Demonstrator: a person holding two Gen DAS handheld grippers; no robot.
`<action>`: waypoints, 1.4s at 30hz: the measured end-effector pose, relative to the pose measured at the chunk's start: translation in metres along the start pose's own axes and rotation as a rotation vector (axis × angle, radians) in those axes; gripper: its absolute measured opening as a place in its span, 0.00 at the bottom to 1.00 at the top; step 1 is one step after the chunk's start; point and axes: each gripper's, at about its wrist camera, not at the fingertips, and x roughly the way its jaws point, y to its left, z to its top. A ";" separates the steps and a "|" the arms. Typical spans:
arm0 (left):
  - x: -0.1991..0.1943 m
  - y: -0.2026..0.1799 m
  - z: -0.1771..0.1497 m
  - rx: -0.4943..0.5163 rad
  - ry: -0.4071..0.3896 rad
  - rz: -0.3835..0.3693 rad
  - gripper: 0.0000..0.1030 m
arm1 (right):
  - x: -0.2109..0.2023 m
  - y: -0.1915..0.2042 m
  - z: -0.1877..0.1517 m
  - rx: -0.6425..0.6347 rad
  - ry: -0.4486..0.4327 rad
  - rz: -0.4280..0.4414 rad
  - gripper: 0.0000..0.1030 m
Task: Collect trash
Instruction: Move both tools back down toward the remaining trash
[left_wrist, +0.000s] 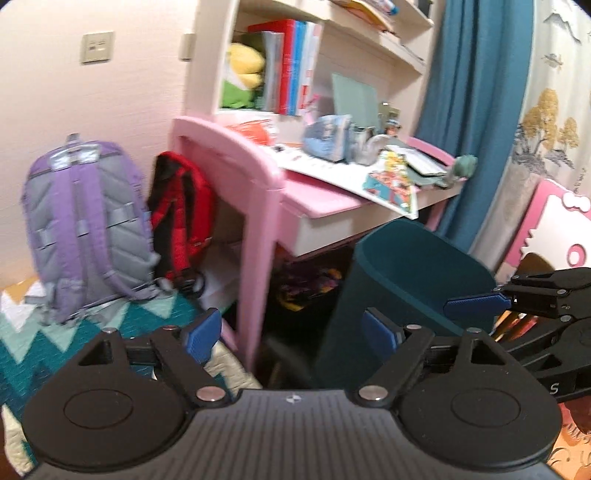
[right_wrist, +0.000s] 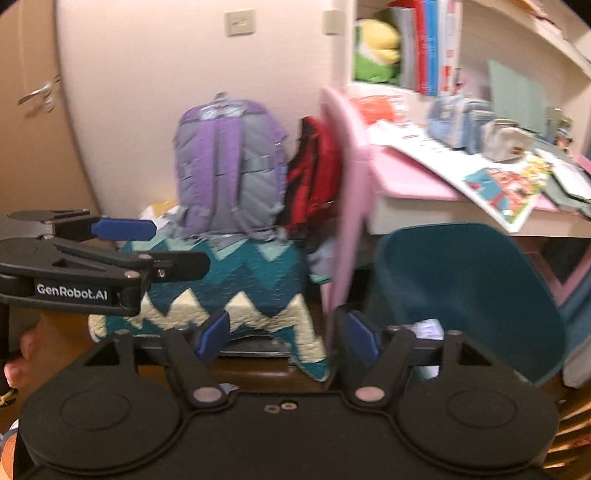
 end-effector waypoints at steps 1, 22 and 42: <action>-0.003 0.009 -0.006 -0.004 0.002 0.011 0.81 | 0.007 0.008 -0.002 -0.006 0.009 0.016 0.70; 0.022 0.183 -0.142 -0.191 0.016 0.201 1.00 | 0.211 0.105 -0.071 0.085 0.094 0.102 1.00; 0.221 0.296 -0.307 -0.392 0.356 0.308 1.00 | 0.452 0.086 -0.224 0.330 0.471 -0.013 1.00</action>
